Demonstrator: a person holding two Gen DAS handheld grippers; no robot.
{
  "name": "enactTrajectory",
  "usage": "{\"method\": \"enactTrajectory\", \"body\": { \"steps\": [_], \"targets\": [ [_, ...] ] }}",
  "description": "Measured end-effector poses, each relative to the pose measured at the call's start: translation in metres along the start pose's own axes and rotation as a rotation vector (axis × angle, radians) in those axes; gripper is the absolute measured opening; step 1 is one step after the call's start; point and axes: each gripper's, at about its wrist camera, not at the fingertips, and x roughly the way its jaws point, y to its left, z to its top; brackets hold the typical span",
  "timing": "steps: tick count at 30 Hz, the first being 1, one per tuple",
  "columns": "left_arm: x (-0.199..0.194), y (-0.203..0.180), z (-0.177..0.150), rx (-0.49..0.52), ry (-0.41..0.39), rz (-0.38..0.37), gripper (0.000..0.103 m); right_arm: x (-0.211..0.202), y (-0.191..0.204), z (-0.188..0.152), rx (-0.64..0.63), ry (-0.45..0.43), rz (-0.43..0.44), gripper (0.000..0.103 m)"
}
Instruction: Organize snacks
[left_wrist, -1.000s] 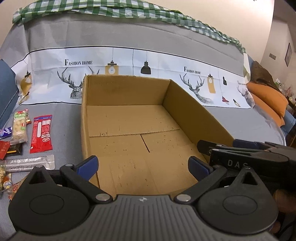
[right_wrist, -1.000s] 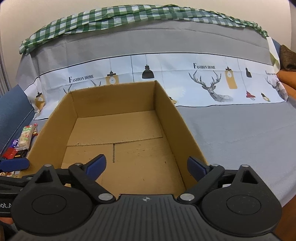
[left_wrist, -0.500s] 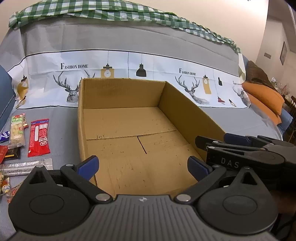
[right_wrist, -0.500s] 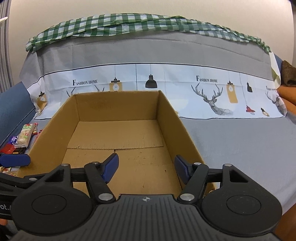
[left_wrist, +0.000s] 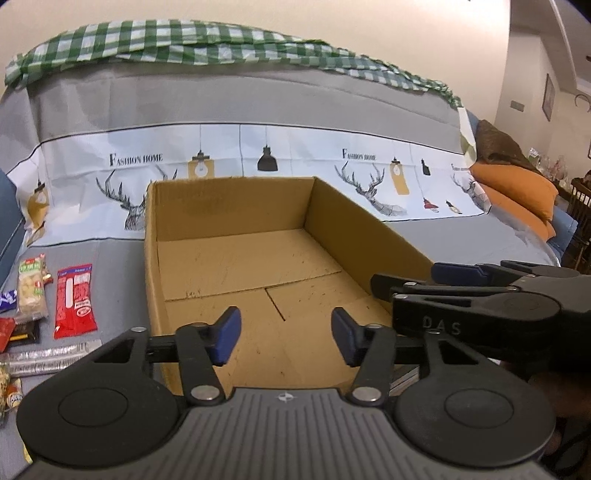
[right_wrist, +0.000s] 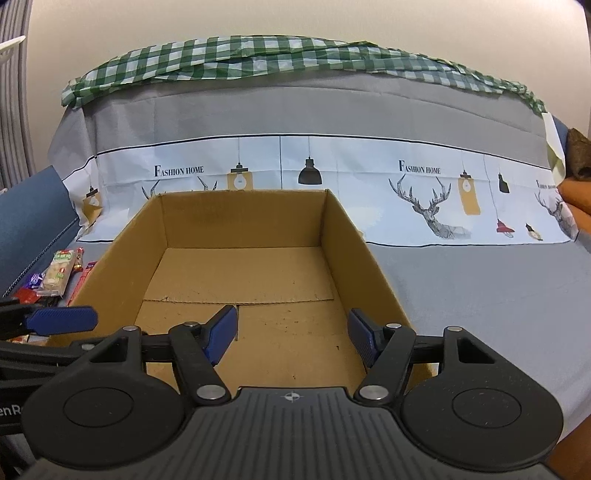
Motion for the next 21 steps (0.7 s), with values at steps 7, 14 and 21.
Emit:
{"method": "enactTrajectory", "body": {
  "steps": [7, 14, 21],
  "targets": [
    [-0.003, 0.000, 0.001, 0.004, -0.010, -0.034, 0.048, -0.001, 0.003, 0.000, -0.021, -0.008, 0.005, 0.067],
    [-0.012, 0.005, 0.000, 0.039, -0.004, -0.083, 0.049, -0.002, 0.004, 0.001, -0.026, -0.005, 0.020, 0.067],
    [-0.029, 0.012, 0.005, 0.075, 0.007, -0.139, 0.042, -0.003, 0.013, 0.002, -0.031, 0.008, 0.041, 0.068]
  ]
}}
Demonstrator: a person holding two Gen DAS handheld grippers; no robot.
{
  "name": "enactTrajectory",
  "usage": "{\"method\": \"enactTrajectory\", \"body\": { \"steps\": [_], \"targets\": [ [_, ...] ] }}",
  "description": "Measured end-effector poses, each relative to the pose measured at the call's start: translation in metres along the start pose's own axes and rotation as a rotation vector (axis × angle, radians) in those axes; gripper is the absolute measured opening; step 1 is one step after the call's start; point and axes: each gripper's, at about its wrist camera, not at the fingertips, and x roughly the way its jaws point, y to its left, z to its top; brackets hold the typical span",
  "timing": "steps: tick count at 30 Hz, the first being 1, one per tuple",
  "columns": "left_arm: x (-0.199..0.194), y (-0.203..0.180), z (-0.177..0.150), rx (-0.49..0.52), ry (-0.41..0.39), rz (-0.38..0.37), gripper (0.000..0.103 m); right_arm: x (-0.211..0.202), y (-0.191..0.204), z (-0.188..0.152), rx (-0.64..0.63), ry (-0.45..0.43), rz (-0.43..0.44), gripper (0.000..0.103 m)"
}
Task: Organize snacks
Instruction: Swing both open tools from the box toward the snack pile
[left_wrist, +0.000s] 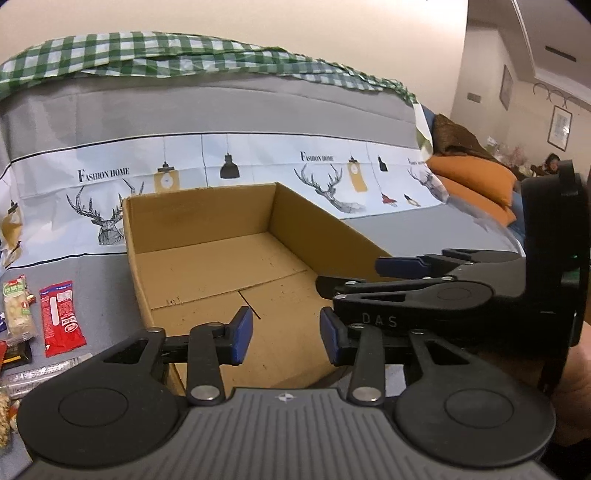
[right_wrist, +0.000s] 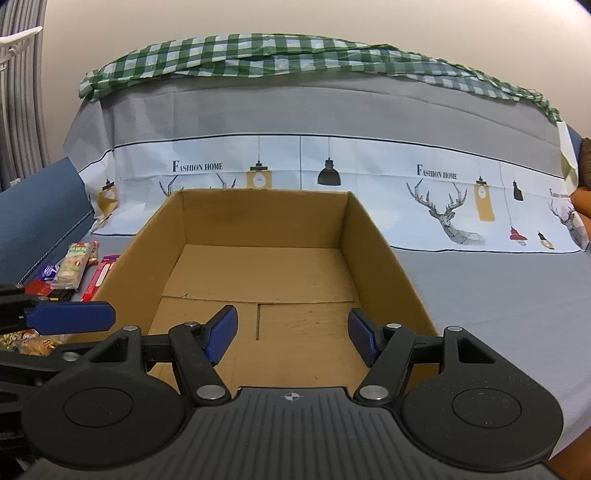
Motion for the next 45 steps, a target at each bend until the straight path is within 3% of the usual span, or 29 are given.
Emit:
{"method": "enactTrajectory", "body": {
  "steps": [3, 9, 12, 15, 18, 23, 27, 35, 39, 41, 45],
  "targets": [
    [-0.008, 0.003, 0.005, 0.032, 0.023, -0.022, 0.038, -0.004, 0.004, 0.002, 0.002, -0.013, 0.024, 0.067],
    [-0.032, 0.015, 0.012, 0.189, 0.068, -0.080, 0.035, -0.015, 0.019, 0.006, -0.019, -0.062, 0.091, 0.033],
    [-0.044, 0.031, 0.005, 0.241, 0.080, -0.094, 0.035, -0.020, 0.028, 0.010, -0.033, -0.098, 0.123, 0.031],
    [-0.050, 0.056, -0.006, 0.244, 0.089, -0.062, 0.035, -0.023, 0.039, 0.015, -0.032, -0.116, 0.173, 0.031],
    [-0.051, 0.090, -0.019, 0.187, 0.096, 0.028, 0.035, -0.024, 0.057, 0.019, -0.040, -0.126, 0.227, 0.031],
    [-0.057, 0.151, -0.040, -0.104, 0.029, 0.191, 0.035, -0.023, 0.101, 0.022, -0.084, -0.129, 0.316, 0.032],
    [-0.061, 0.176, -0.045, -0.245, -0.016, 0.326, 0.035, -0.020, 0.144, 0.020, -0.146, -0.128, 0.393, 0.034],
    [-0.049, 0.212, -0.042, -0.375, 0.075, 0.418, 0.036, 0.010, 0.212, -0.002, -0.253, -0.033, 0.485, 0.044],
    [-0.046, 0.224, -0.048, -0.405, 0.103, 0.443, 0.036, 0.020, 0.238, -0.014, -0.319, -0.008, 0.487, 0.051],
    [-0.047, 0.228, -0.048, -0.419, 0.104, 0.441, 0.039, 0.026, 0.246, -0.023, -0.362, -0.005, 0.469, 0.063],
    [-0.049, 0.231, -0.048, -0.426, 0.102, 0.446, 0.040, 0.042, 0.255, -0.038, -0.420, 0.020, 0.446, 0.067]
  ]
}}
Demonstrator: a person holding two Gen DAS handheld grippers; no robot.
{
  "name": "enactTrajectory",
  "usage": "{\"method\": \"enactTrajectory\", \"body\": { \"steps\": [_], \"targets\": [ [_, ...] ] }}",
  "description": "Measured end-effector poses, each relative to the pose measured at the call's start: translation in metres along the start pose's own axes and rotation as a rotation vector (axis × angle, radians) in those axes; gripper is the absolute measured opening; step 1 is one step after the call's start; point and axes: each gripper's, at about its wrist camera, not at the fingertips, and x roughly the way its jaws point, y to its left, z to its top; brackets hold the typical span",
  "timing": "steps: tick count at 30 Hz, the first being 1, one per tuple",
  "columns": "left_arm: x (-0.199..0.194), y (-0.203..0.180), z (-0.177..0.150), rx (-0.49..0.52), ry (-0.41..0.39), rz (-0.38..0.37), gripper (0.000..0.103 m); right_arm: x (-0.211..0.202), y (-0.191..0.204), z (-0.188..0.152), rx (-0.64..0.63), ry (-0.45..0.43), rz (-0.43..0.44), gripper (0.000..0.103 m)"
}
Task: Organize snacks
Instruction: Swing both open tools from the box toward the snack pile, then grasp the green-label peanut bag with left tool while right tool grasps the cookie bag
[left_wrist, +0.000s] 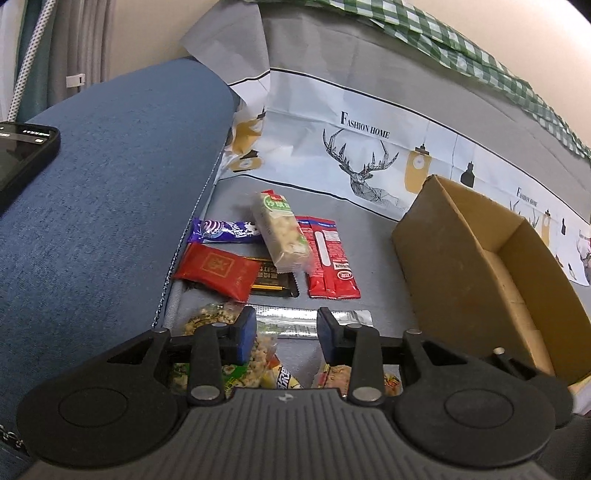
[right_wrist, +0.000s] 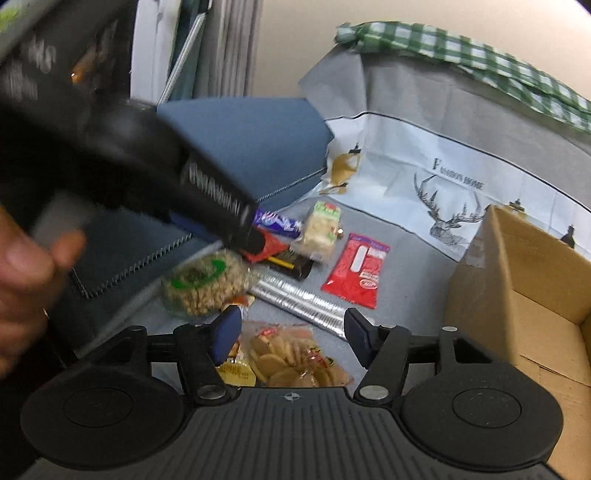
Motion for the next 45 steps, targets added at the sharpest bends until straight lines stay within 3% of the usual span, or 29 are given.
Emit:
{"method": "enactTrajectory", "body": {
  "steps": [9, 13, 16, 21, 24, 26, 31, 37, 45],
  "targets": [
    [0.003, 0.005, 0.001, 0.000, 0.017, 0.007, 0.045, 0.029, 0.012, -0.019, -0.084, 0.068, 0.027, 0.070],
    [0.007, 0.011, 0.000, -0.028, 0.032, 0.017, 0.045, 0.027, 0.026, -0.029, -0.202, 0.065, 0.045, 0.053],
    [0.009, 0.013, 0.000, -0.045, 0.038, 0.019, 0.045, 0.023, 0.029, -0.032, -0.240, 0.053, 0.065, 0.047],
    [0.011, 0.011, -0.001, -0.038, 0.047, 0.049, 0.047, 0.009, 0.035, -0.031, -0.300, 0.022, 0.057, 0.045],
    [0.015, 0.008, -0.002, -0.023, 0.064, 0.076, 0.053, -0.001, 0.037, -0.029, -0.332, 0.023, 0.013, 0.045],
    [0.020, 0.005, -0.002, -0.011, 0.086, 0.107, 0.060, -0.005, 0.034, -0.028, -0.328, 0.059, -0.006, 0.045],
    [0.039, -0.001, -0.003, 0.035, 0.176, 0.210, 0.061, 0.002, 0.020, -0.034, -0.259, 0.174, -0.013, 0.046],
    [0.070, -0.009, -0.007, 0.136, 0.301, 0.303, 0.067, 0.008, 0.017, -0.033, -0.189, 0.184, -0.010, 0.050],
    [0.087, -0.018, -0.011, 0.241, 0.317, 0.381, 0.071, 0.015, 0.016, -0.036, -0.181, 0.187, -0.013, 0.055]
  ]
}}
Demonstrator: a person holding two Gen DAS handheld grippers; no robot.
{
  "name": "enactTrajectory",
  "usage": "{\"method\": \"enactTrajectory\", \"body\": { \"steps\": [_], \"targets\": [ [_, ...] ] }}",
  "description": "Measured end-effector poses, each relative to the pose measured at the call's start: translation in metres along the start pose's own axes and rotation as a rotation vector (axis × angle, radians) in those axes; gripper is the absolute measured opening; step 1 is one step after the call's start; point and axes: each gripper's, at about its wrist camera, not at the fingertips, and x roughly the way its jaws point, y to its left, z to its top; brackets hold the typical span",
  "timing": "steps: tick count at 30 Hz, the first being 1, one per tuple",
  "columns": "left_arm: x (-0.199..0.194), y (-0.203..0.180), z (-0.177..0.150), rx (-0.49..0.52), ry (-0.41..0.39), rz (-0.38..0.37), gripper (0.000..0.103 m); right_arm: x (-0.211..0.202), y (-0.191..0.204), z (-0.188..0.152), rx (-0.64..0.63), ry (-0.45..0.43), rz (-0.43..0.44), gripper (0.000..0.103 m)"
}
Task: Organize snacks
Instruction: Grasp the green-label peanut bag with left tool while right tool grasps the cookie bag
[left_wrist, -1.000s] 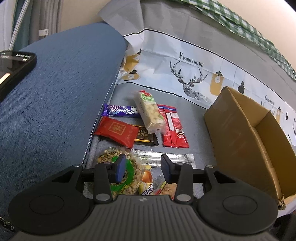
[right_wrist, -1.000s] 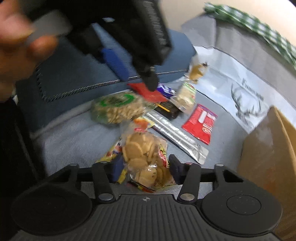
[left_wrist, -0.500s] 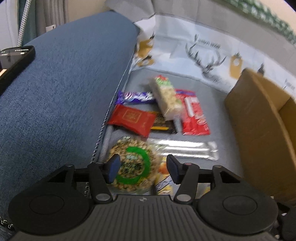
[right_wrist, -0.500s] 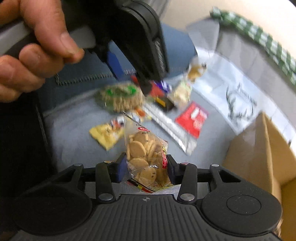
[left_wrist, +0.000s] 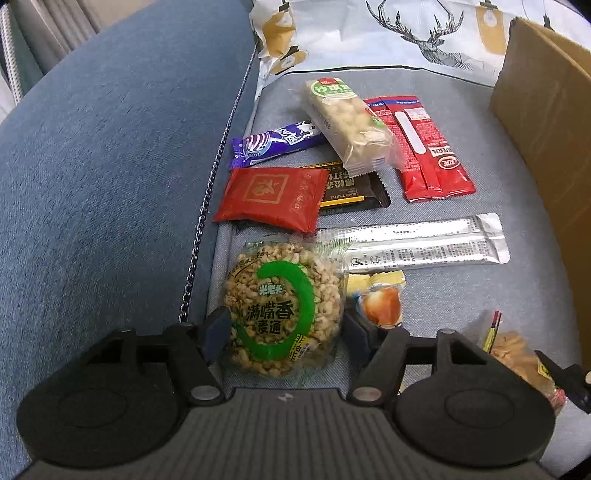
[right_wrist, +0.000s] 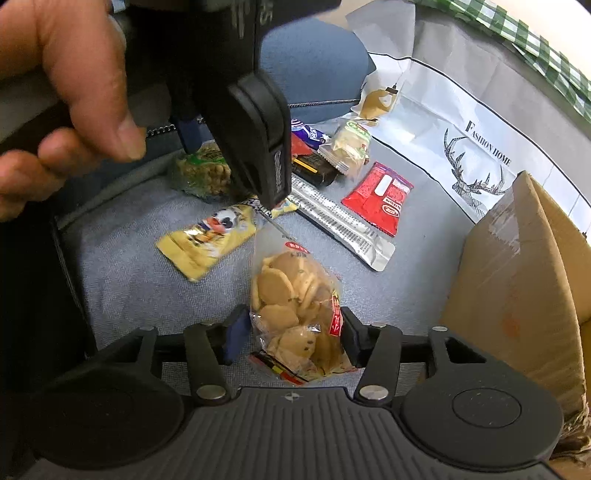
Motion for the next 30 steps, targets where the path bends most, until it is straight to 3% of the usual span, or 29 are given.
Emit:
{"method": "enactTrajectory", "body": {
  "steps": [6, 9, 15, 19, 22, 24, 27, 28, 30],
  "targets": [
    [-0.006, 0.005, -0.002, -0.016, -0.029, 0.003, 0.062, -0.001, 0.000, -0.001, -0.015, -0.007, -0.003, 0.055],
    [-0.018, 0.009, -0.006, -0.049, -0.083, 0.005, 0.047, -0.002, 0.000, 0.000, -0.023, -0.017, -0.013, 0.048],
    [-0.040, 0.022, -0.012, -0.125, -0.191, -0.023, 0.034, -0.007, -0.001, 0.004, -0.018, -0.042, -0.012, 0.046],
    [-0.059, 0.032, -0.015, -0.190, -0.319, -0.127, 0.026, -0.004, 0.000, 0.005, -0.024, -0.028, -0.019, 0.046],
    [-0.073, 0.044, -0.024, -0.235, -0.415, -0.309, 0.026, -0.004, 0.000, 0.006, -0.014, -0.029, -0.019, 0.046],
    [-0.070, 0.051, -0.024, -0.252, -0.390, -0.448, 0.026, -0.003, 0.000, 0.005, -0.009, -0.026, -0.018, 0.046],
    [-0.055, 0.057, -0.018, -0.265, -0.279, -0.570, 0.026, -0.002, -0.001, 0.005, -0.003, -0.017, -0.019, 0.046],
    [-0.047, 0.058, -0.015, -0.267, -0.224, -0.589, 0.026, -0.001, -0.001, 0.005, -0.001, -0.014, -0.017, 0.046],
    [-0.036, 0.058, -0.011, -0.284, -0.155, -0.552, 0.027, -0.001, -0.002, 0.005, -0.001, -0.011, -0.015, 0.046]
  ]
}}
